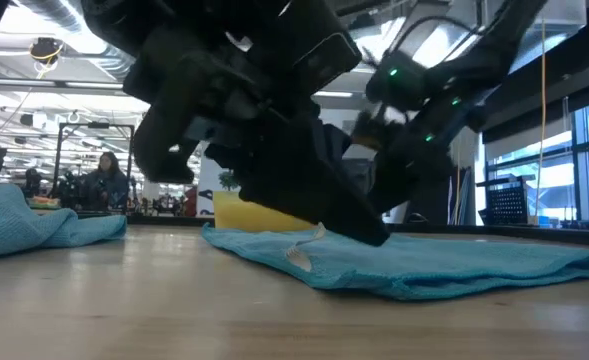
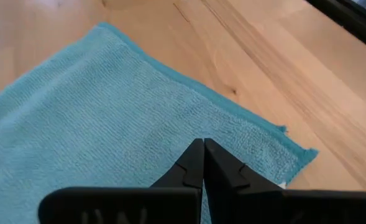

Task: Fold microfiber towels
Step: Fold the right blue towel

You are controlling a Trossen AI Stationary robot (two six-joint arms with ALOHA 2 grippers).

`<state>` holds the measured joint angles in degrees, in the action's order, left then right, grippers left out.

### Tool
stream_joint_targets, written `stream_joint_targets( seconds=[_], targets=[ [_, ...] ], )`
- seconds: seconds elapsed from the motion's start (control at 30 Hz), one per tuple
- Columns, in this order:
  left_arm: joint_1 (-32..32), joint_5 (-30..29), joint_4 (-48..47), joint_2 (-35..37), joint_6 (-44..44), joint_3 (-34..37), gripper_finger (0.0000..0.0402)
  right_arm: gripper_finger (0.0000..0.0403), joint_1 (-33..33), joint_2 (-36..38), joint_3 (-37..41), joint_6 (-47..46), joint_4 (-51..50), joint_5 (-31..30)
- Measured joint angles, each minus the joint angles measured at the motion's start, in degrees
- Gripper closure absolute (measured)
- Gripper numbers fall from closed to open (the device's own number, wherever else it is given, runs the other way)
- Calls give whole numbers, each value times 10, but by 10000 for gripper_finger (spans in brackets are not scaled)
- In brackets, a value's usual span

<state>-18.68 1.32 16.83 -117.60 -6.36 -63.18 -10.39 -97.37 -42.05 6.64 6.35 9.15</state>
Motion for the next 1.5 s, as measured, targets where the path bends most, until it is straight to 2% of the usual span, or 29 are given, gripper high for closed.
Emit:
stream_joint_targets(
  seconds=[0.17, 0.33, 0.4, 0.67, 0.77, 0.9, 1.0, 1.17, 1.3, 1.5],
  targets=[
    [0, 12, -34, -9, 3, -2, 401, 399, -13, -55, -43, -4, -16, -23],
    [1, 10, -152, 5, -1, -5, 401, 399, -14, -59, -60, -20, -58, -80],
    [5, 11, -171, 7, -4, -7, 401, 399, -14, -55, -60, -32, -76, -92],
    [11, 14, -223, 25, -38, -4, 401, 400, 18, -54, -62, -97, -134, -106],
    [11, 8, -270, 47, -43, 0, 401, 400, 34, -53, -62, -125, -145, -106],
    [8, -24, -316, 85, -43, 5, 396, 400, 43, -39, -60, -194, -158, -105],
    [9, -45, -324, 108, -43, 5, 389, 399, 47, -17, -56, -209, -171, -104],
    [6, -70, -347, 139, -37, 3, 363, 379, 55, 43, -57, -189, -174, -103],
    [-12, -68, -349, 150, -31, 1, 331, 353, 75, 84, -56, -151, -206, -105],
    [-64, -85, -350, 149, 3, 1, 292, 299, 172, 103, -56, -45, -200, -68]
  ],
)
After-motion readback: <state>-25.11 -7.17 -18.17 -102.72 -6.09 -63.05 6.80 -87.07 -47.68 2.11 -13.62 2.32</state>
